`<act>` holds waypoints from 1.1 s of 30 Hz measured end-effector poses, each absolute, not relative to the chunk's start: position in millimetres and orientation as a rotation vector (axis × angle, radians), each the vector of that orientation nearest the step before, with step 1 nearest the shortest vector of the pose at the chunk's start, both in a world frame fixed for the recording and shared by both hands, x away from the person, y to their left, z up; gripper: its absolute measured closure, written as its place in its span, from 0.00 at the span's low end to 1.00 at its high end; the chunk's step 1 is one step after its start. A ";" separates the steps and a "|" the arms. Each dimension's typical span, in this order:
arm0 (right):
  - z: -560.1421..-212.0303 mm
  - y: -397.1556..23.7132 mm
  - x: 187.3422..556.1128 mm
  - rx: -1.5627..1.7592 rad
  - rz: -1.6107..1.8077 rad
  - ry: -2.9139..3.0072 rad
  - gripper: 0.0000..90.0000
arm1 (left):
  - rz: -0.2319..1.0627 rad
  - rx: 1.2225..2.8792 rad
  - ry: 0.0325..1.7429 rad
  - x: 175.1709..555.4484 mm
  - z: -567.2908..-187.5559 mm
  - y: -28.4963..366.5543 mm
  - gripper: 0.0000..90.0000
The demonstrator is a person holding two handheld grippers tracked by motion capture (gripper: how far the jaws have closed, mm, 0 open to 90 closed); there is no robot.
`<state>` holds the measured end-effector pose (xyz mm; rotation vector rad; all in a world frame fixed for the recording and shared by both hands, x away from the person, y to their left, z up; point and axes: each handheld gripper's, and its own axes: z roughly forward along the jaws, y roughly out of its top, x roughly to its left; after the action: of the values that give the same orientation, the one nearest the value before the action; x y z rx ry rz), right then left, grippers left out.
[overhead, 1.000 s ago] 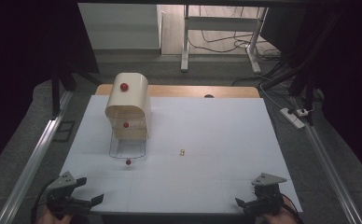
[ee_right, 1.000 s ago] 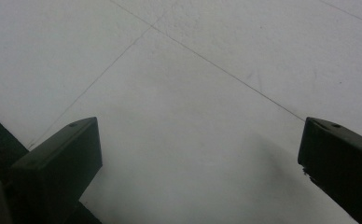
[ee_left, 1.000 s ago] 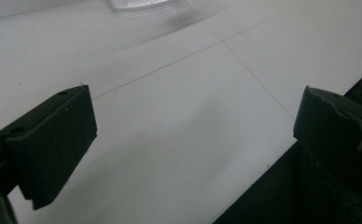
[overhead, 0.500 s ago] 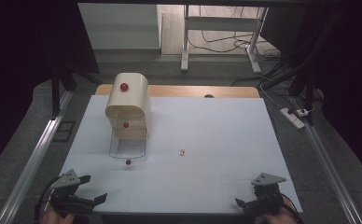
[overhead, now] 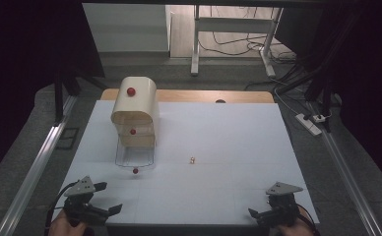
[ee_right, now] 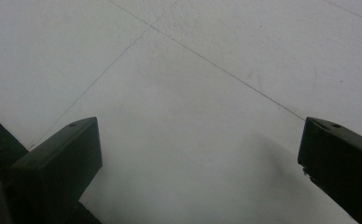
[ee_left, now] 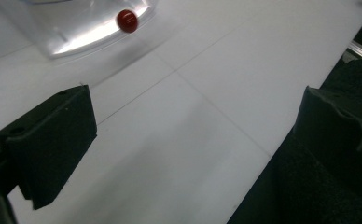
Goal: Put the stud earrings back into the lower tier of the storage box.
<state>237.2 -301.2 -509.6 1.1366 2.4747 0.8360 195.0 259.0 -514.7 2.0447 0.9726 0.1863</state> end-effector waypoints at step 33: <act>-508.8 -303.6 238.2 1.162 0.854 2.474 0.00 | 0.086 2.114 0.782 226.6 -519.6 198.2 0.00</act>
<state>238.2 -303.6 -508.8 1.1616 2.4739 0.8541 226.6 198.2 -519.6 2.1143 0.7820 0.0863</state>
